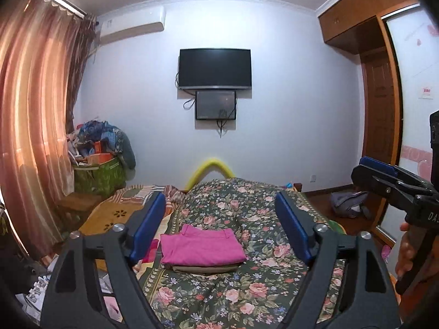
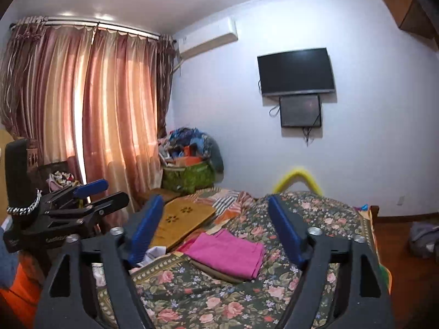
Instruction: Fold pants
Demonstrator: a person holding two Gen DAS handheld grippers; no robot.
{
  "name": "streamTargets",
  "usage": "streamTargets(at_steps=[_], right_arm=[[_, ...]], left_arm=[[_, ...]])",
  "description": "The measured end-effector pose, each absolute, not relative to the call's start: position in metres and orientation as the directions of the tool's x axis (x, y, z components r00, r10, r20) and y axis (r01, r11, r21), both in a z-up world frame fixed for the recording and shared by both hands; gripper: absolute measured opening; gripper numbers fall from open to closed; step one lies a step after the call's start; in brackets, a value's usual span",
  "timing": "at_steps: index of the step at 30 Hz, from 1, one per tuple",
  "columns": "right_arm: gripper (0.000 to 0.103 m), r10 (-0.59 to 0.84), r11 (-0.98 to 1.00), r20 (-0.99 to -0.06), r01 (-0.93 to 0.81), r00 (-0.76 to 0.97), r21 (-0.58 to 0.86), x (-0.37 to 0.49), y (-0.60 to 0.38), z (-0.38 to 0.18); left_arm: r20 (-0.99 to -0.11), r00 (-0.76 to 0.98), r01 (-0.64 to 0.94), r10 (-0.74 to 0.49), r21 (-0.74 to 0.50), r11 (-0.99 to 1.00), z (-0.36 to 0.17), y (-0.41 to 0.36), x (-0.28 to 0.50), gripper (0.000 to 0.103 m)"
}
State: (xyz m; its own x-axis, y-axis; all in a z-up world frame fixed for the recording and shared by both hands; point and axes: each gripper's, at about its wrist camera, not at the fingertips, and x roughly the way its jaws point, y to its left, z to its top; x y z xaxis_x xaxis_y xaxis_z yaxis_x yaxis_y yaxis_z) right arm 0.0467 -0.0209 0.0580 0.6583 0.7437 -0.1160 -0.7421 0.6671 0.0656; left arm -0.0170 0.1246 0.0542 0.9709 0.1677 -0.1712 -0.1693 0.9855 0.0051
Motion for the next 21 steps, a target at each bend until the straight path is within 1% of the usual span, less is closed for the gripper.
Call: streamTargets(at_steps=[3,5,7,10,21], right_arm=[[0.089,0.735,0.677,-0.101,-0.734,0.670,0.061,0.039,-0.021,0.057],[0.098,0.728,0.685,-0.095,-0.726,0.679,0.061,0.036,-0.020,0.055],[0.102,0.721,0.692,-0.090,-0.720,0.687,0.057,0.032,-0.021,0.054],[0.102,0.707,0.707,-0.085,-0.706,0.702,0.049,0.027,-0.021,0.051],[0.102,0.696,0.717,-0.117,-0.695,0.709,0.048,0.018,-0.023,0.041]], left_arm=[[-0.154,0.975,-0.164,0.162,-0.002,0.986,0.052,0.119,-0.032,0.090],[-0.143,0.975,-0.169,0.168,0.001,0.986,0.050,0.116,-0.039,0.097],[-0.137,0.975,-0.176,0.175,0.004,0.984,0.048,0.115,-0.043,0.101],[-0.140,0.975,-0.172,0.170,0.001,0.985,0.046,0.114,-0.048,0.102],[-0.155,0.973,-0.175,0.169,-0.024,0.984,0.040,0.117,-0.049,0.103]])
